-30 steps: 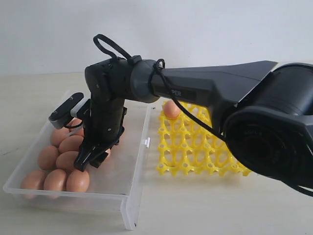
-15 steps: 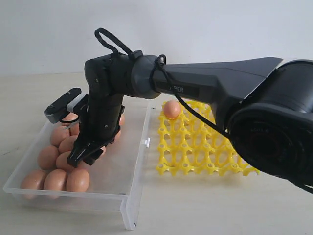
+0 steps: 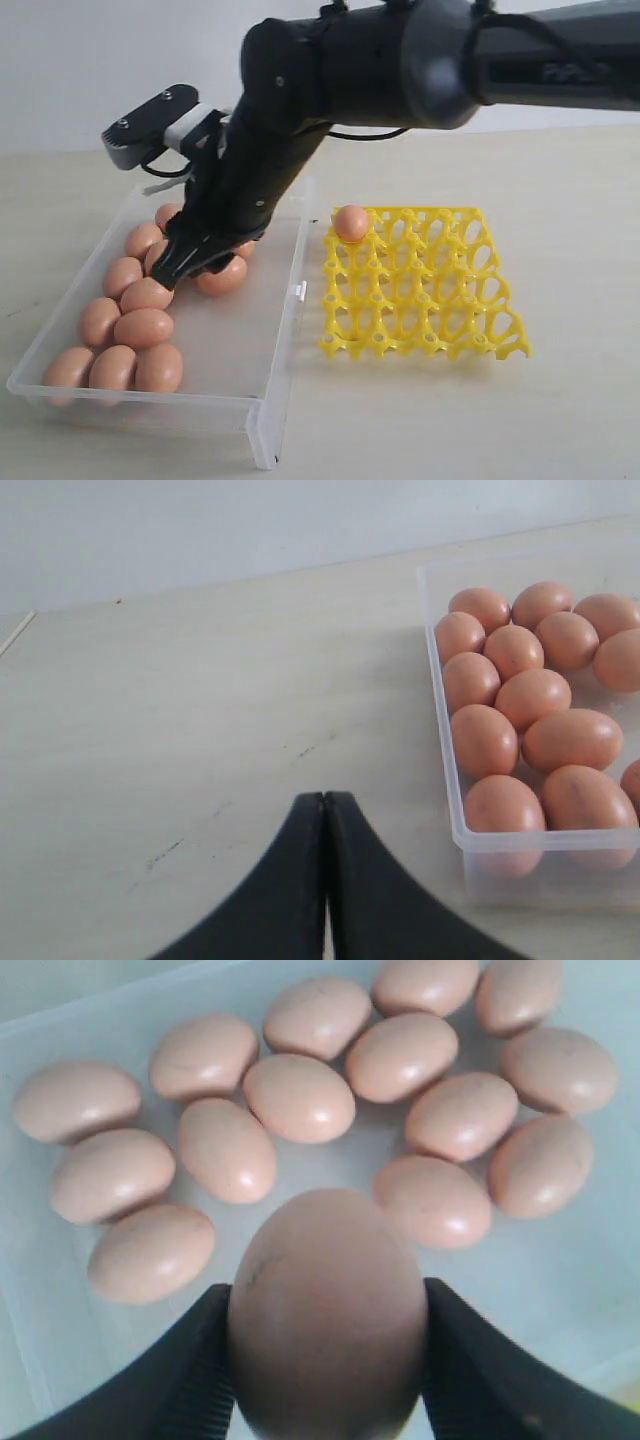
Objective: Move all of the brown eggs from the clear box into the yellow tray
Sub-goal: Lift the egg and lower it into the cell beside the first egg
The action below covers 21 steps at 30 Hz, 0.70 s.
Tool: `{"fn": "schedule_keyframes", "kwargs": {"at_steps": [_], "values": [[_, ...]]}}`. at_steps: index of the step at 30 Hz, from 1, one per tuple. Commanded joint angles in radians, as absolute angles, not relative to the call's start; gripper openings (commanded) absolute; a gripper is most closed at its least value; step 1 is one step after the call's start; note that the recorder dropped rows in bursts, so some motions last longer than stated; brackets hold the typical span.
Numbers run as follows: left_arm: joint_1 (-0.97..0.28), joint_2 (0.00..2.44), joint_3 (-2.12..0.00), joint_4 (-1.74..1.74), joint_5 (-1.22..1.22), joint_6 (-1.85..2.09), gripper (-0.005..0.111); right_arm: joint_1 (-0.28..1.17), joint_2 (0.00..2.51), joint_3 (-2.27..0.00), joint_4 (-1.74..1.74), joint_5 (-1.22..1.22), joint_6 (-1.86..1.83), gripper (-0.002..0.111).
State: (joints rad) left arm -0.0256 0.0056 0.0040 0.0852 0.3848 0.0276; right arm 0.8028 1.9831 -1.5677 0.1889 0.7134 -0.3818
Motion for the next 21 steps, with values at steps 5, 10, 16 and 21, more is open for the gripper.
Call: {"fn": "schedule_keyframes", "kwargs": {"at_steps": [5,10,16,21], "values": [[-0.031,0.0,0.0,0.08,0.379,0.025,0.0,0.646,1.781,-1.33,0.193,0.583,-0.392,0.0],[-0.031,0.0,0.0,0.08,0.379,0.025,0.0,0.537,1.729,-1.232,0.207,0.464,-0.392,0.0],[-0.031,0.0,0.0,0.08,0.379,0.025,0.0,0.421,1.78,-1.195,0.209,0.346,-0.392,0.0],[-0.031,0.0,0.0,0.08,0.379,0.025,0.0,0.384,1.883,-1.195,0.21,0.258,-0.392,0.0]]}}
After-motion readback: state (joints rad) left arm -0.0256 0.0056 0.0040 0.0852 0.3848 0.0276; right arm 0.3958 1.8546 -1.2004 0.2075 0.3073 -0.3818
